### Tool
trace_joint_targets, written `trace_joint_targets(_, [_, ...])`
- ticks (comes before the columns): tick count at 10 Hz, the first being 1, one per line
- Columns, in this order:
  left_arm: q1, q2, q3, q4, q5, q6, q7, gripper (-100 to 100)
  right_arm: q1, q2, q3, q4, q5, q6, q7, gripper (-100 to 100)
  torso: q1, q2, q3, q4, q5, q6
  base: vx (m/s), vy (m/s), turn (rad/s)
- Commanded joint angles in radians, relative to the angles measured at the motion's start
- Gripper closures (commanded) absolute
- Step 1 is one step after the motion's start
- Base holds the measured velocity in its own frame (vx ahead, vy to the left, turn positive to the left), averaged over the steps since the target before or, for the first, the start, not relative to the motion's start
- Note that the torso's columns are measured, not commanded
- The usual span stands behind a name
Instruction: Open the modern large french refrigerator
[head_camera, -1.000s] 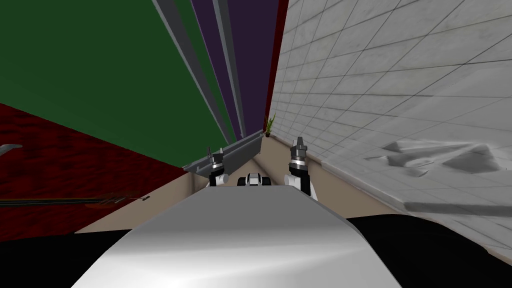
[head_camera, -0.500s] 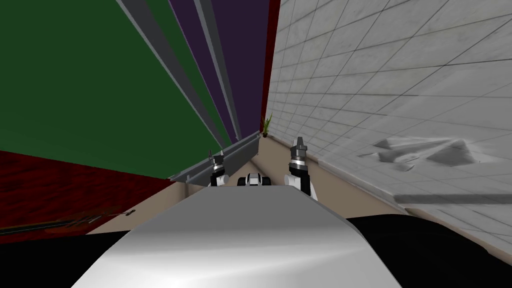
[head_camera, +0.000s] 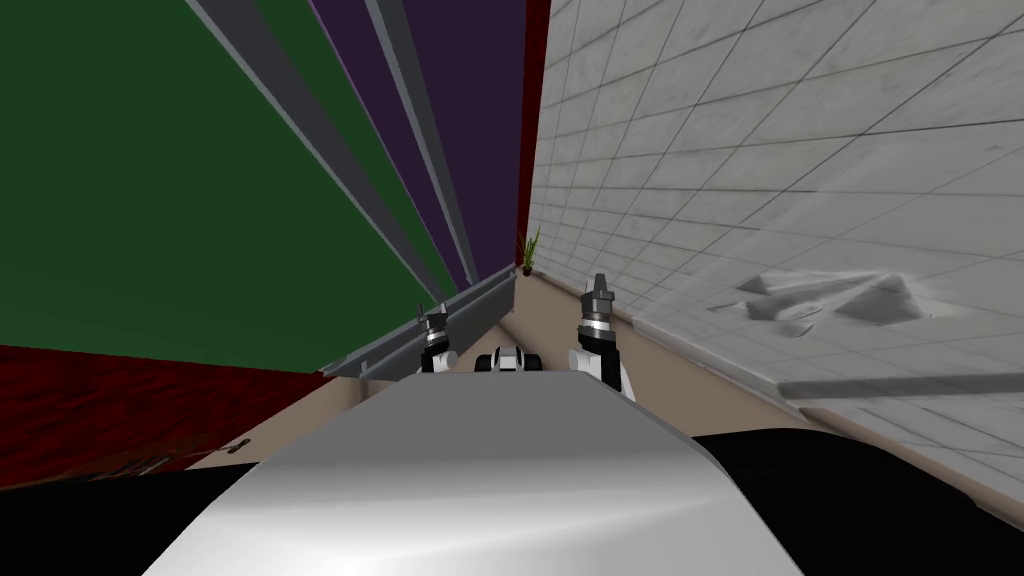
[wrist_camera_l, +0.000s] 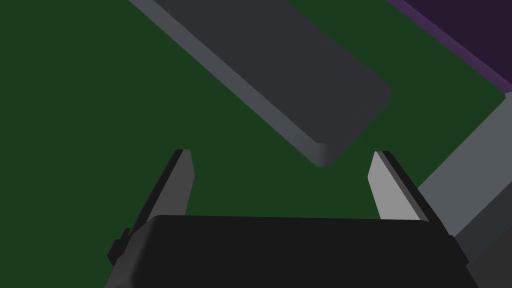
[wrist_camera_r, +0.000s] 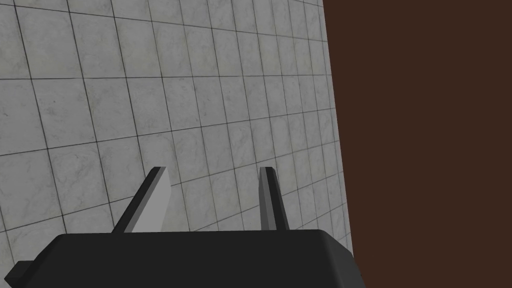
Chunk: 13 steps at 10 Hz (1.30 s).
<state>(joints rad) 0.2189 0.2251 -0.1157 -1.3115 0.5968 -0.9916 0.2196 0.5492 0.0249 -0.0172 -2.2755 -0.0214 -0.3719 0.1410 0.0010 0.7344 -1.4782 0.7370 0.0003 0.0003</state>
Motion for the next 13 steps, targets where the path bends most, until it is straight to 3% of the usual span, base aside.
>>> trace_joint_targets(1, [-0.013, 0.017, -0.010, 0.049, 0.031, -0.020, 0.009, -100, 0.000, 0.000, 0.000, 0.000, 0.000, 0.000, 0.000, 0, -0.001, 0.001, 0.001, 0.000, 0.000, 0.000, 0.084, -0.009, -0.060])
trace_joint_targets(3, [-0.015, 0.021, -0.011, 0.057, 0.034, -0.022, 0.011, -100, 0.000, 0.000, 0.000, 0.000, 0.000, 0.000, 0.000, 0, -0.002, 0.005, 0.003, 0.001, -0.001, 0.000, 0.050, -0.010, -0.032])
trace_joint_targets(6, [-0.049, 0.038, 0.014, 0.025, 0.050, 0.048, 0.001, -100, 0.000, 0.000, 0.000, 0.000, 0.000, 0.000, 0.000, 0, -0.001, 0.005, 0.003, 0.001, 0.000, 0.000, 0.017, -0.003, 0.030])
trace_joint_targets(7, [-0.043, 0.038, 0.010, 0.036, 0.048, 0.029, 0.007, -100, 0.000, 0.000, 0.000, 0.000, 0.000, 0.000, 0.000, 0, -0.001, 0.004, 0.002, 0.001, 0.000, 0.000, 0.008, 0.000, 0.003])
trace_joint_targets(8, [-0.027, 0.027, -0.003, 0.048, 0.041, 0.000, 0.008, 100, 0.000, 0.000, 0.000, 0.000, 0.000, 0.000, 0.000, 0, -0.001, 0.004, 0.002, 0.001, 0.000, 0.000, -0.007, 0.012, -0.021])
trace_joint_targets(11, [-0.021, 0.027, -0.003, 0.047, 0.038, -0.017, 0.010, 100, 0.000, 0.000, 0.000, 0.000, 0.000, 0.000, 0.000, 0, -0.002, -0.001, 0.000, -0.003, 0.003, 0.003, -0.020, 0.007, -0.011])
trace_joint_targets(13, [-0.022, 0.054, -0.049, 0.026, 0.019, 0.004, 0.044, 100, -0.001, 0.000, 0.000, 0.000, 0.000, 0.000, 0.000, 0, -0.001, 0.004, 0.003, -0.001, 0.003, 0.006, -0.205, 0.082, -0.159])
